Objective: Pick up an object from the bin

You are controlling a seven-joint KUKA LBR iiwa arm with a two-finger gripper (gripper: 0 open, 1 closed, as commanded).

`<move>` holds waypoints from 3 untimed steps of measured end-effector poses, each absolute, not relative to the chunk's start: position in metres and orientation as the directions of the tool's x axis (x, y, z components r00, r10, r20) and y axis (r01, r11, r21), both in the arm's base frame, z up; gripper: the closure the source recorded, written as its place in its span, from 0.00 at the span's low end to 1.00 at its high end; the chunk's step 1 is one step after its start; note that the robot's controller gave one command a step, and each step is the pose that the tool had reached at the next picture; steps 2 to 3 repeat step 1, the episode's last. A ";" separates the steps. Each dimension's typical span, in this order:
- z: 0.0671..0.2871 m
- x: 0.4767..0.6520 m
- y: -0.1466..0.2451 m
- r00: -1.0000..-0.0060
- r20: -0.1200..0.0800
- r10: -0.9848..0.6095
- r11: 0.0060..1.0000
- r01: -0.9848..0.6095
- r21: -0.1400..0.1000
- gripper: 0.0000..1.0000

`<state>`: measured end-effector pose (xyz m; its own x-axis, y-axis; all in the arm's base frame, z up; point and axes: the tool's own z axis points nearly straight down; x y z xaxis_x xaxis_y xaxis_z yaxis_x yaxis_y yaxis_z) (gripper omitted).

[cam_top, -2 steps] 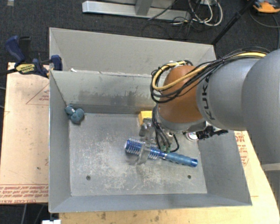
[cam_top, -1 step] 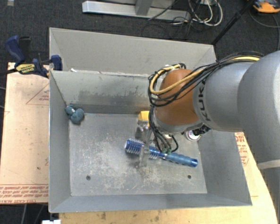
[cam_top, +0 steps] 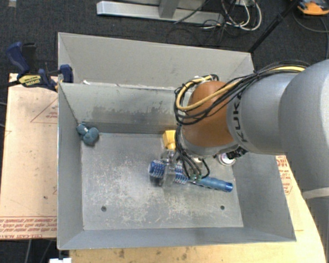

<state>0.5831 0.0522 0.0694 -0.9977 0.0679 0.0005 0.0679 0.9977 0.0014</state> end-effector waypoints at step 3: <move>0.203 0.586 0.058 -0.999 -0.010 0.053 0.999 0.053 0.003 1.00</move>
Offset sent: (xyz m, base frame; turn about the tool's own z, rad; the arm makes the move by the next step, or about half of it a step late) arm 0.0010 0.0055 0.1289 -0.0164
